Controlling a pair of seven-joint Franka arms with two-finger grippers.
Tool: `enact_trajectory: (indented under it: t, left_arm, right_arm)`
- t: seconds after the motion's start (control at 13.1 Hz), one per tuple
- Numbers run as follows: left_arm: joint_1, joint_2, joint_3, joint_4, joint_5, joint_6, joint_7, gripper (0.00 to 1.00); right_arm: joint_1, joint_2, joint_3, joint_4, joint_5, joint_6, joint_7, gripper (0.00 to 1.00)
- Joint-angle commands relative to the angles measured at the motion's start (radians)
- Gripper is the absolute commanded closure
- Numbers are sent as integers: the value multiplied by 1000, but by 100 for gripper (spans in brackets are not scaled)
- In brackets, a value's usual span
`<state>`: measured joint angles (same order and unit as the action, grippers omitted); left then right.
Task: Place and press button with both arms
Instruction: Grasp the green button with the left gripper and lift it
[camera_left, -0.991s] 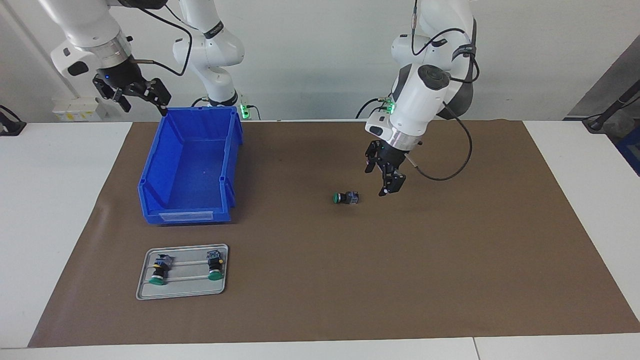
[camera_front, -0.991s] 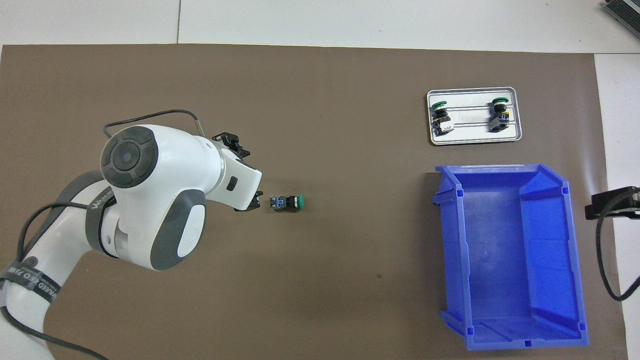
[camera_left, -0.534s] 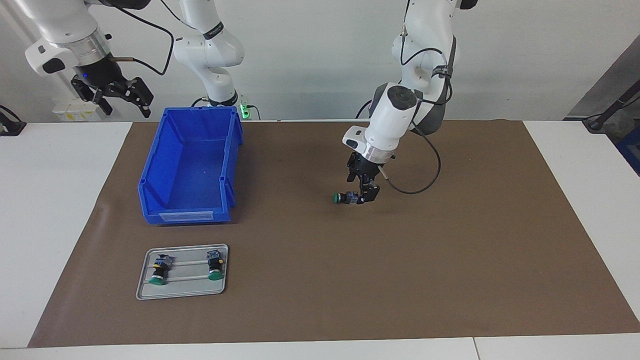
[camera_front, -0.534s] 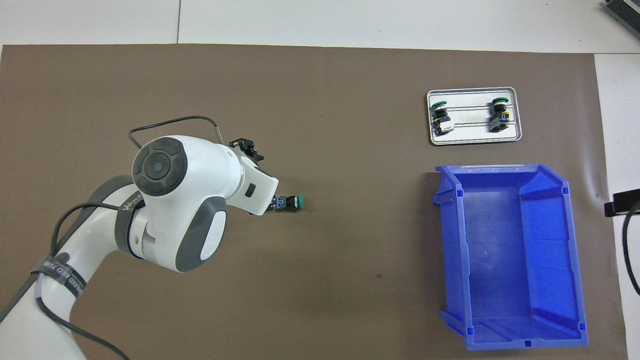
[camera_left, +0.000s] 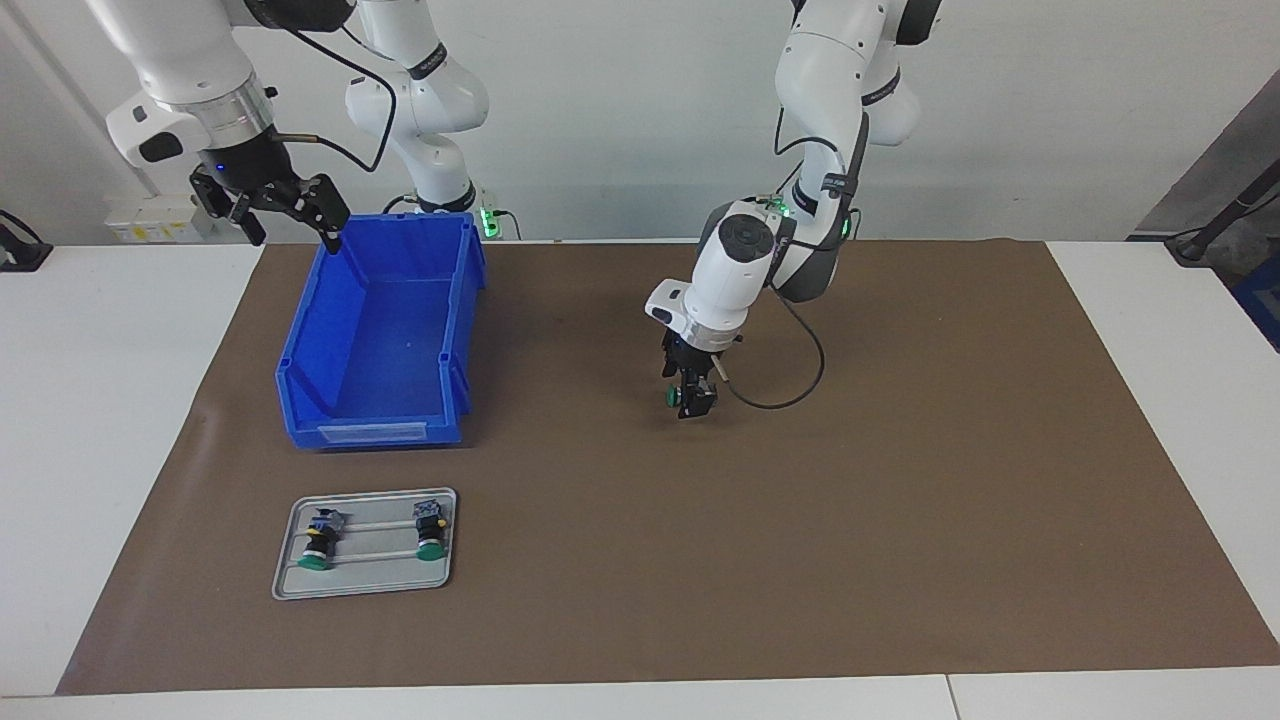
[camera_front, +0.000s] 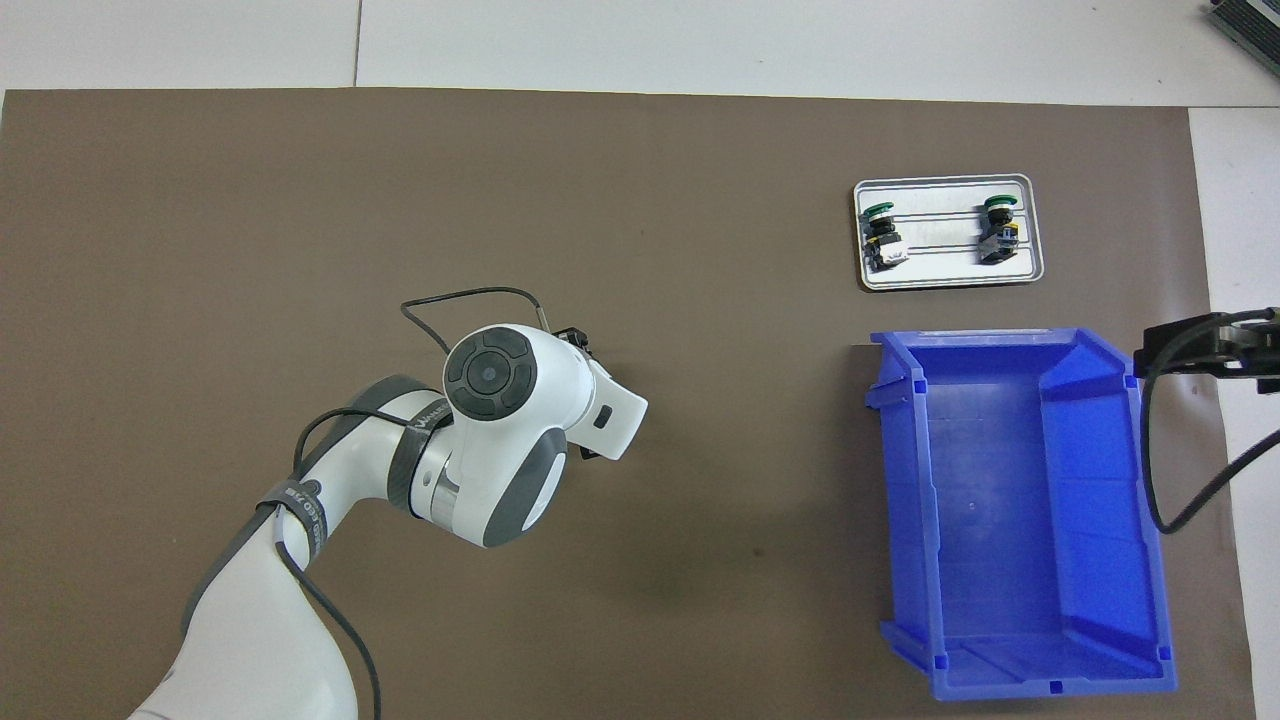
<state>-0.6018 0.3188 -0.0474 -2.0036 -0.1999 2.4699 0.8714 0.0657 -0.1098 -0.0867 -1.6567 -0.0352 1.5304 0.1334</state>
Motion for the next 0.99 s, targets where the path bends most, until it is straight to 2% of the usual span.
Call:
enact_trajectory:
  t: [0.0, 0.23, 0.31, 0.46, 0.53, 0.76, 0.92]
  left_arm:
    - [-23, 11, 21, -9, 5, 27, -20, 18]
    - [-23, 9, 23, -9, 5, 11, -20, 25]
    - [-23, 11, 23, -4, 19, 11, -20, 39]
    - [-23, 11, 26, 3, 155, 11, -23, 91]
    - [-21, 9, 26, 11, 166, 11, -31, 100]
    - [-6, -6, 26, 40, 168, -2, -35, 100]
    - [17, -58, 27, 33, 168, -23, -41, 100]
  right_arm:
    - [-7, 31, 2, 43, 15, -24, -14, 0]
    - [-4, 59, 2, 68, 11, -21, -14, 0]
    - [9, 53, 2, 58, 15, -16, -11, 0]
    - [9, 50, 2, 57, 20, -12, -15, 0]
    - [8, 44, 2, 58, 23, -18, -15, 0]
    - [11, 36, 2, 58, 26, -18, -17, 0]
    - [11, 36, 2, 58, 26, -18, -17, 0]
